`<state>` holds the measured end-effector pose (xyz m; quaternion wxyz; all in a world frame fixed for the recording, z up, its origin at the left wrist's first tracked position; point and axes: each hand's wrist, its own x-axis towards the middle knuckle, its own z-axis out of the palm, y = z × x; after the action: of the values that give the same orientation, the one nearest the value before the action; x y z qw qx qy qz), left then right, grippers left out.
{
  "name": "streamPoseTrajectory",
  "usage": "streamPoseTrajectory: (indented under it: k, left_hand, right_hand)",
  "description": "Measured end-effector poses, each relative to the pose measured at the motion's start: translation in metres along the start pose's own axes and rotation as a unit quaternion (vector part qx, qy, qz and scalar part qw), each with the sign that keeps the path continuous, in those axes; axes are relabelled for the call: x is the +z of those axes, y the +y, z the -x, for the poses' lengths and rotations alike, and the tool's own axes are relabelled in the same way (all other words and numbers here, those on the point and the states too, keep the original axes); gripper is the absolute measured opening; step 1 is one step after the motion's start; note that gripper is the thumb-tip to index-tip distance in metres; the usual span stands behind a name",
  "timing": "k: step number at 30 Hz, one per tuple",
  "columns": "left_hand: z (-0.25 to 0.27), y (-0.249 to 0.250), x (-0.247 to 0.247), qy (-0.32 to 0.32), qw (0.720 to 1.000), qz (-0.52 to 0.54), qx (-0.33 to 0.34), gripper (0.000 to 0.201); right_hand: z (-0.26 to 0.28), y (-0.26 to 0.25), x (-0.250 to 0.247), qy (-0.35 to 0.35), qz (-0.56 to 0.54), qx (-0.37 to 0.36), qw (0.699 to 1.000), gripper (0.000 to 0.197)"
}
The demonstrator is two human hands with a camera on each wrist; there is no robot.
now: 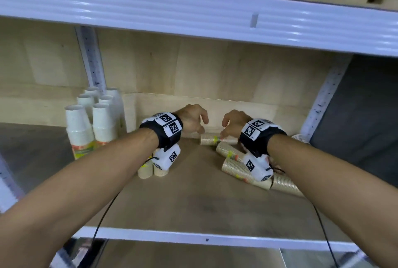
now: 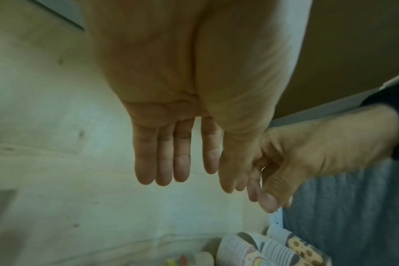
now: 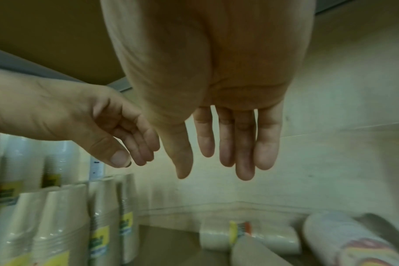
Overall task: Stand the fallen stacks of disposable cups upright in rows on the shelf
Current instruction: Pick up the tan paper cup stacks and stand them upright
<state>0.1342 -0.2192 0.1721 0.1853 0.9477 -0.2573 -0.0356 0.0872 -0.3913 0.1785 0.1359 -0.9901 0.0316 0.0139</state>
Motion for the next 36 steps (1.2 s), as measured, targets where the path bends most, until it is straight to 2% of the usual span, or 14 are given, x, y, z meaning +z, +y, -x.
streamPoseTrajectory:
  k: [6, 11, 14, 19, 22, 25, 27, 30, 34, 36]
  left_hand:
    - [-0.020, 0.056, 0.038, -0.053, 0.995, 0.016, 0.078, 0.037]
    - [-0.035, 0.094, 0.082, -0.112, 0.987, 0.032, 0.113, 0.040]
    - [-0.038, 0.110, 0.107, -0.130, 0.982, 0.026, 0.136, 0.042]
    - [-0.049, 0.124, 0.146, -0.147, 0.976, -0.004, 0.159, 0.046]
    - [-0.056, 0.126, 0.165, -0.163, 0.973, -0.018, 0.163, 0.050]
    - [-0.061, 0.126, 0.181, -0.178, 0.971, -0.037, 0.157, 0.049]
    - [-0.062, 0.126, 0.188, -0.182, 0.969, -0.060, 0.154, 0.049]
    - [-0.063, 0.126, 0.194, -0.191, 0.964, -0.103, 0.153, 0.050]
    - [-0.064, 0.127, 0.199, -0.199, 0.956, -0.152, 0.155, 0.053]
    - [-0.064, 0.125, 0.201, -0.197, 0.956, -0.156, 0.155, 0.055]
  right_hand:
    - [0.014, 0.078, 0.002, 0.002, 0.066, 0.065, 0.996, 0.034]
    - [0.032, 0.141, 0.010, -0.040, 0.105, 0.133, 0.985, 0.047]
    - [0.041, 0.177, 0.026, -0.023, 0.119, 0.152, 0.981, 0.053]
    - [0.058, 0.215, 0.037, -0.070, 0.058, 0.198, 0.976, 0.069]
    - [0.072, 0.235, 0.052, -0.073, 0.041, 0.229, 0.970, 0.065]
    - [0.077, 0.251, 0.067, -0.044, 0.022, 0.223, 0.974, 0.069]
    - [0.080, 0.253, 0.070, -0.049, 0.017, 0.216, 0.975, 0.070]
    - [0.079, 0.256, 0.075, -0.066, 0.037, 0.205, 0.976, 0.062]
    - [0.078, 0.259, 0.084, -0.044, 0.044, 0.197, 0.978, 0.044]
    - [0.079, 0.257, 0.086, -0.041, 0.046, 0.198, 0.978, 0.045]
